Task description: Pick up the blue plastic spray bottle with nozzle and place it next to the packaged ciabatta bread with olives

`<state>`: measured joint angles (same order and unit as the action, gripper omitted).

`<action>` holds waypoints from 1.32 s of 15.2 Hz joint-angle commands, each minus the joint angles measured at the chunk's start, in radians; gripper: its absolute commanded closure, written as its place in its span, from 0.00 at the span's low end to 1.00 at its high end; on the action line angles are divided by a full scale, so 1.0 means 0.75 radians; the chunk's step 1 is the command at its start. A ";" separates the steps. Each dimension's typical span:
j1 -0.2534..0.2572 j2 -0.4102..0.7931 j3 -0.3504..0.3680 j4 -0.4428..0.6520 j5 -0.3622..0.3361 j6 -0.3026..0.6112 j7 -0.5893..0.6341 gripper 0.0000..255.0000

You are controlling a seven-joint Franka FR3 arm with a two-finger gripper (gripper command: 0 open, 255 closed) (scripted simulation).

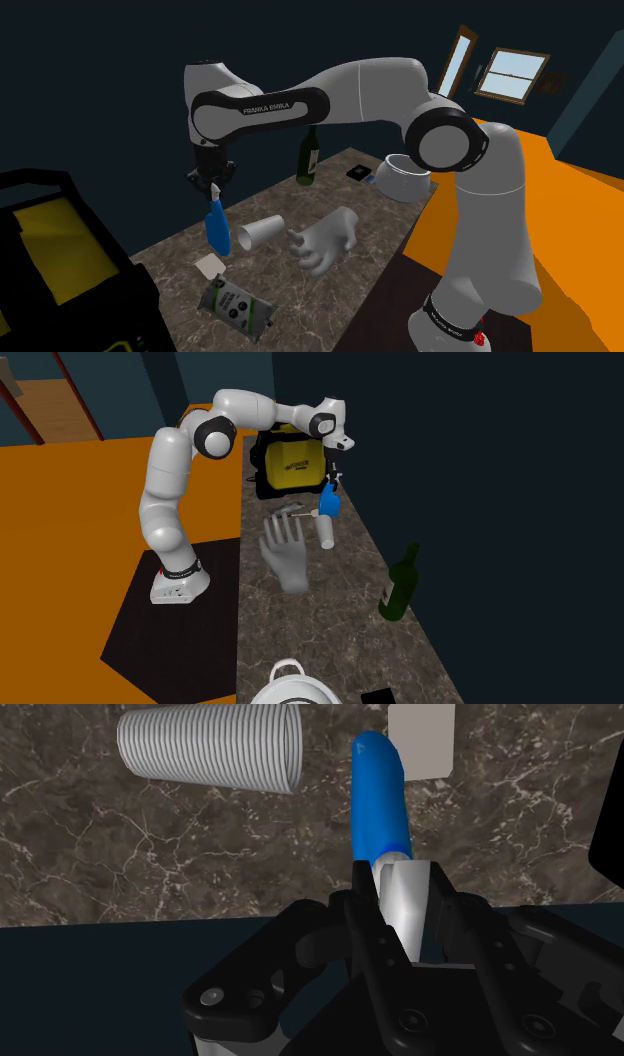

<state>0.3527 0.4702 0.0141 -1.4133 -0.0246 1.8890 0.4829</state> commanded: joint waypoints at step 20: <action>0.002 -0.013 0.001 0.149 0.001 -0.161 -0.001 0.00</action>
<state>0.3542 0.4607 0.0147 -1.3019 -0.0240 1.7688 0.4820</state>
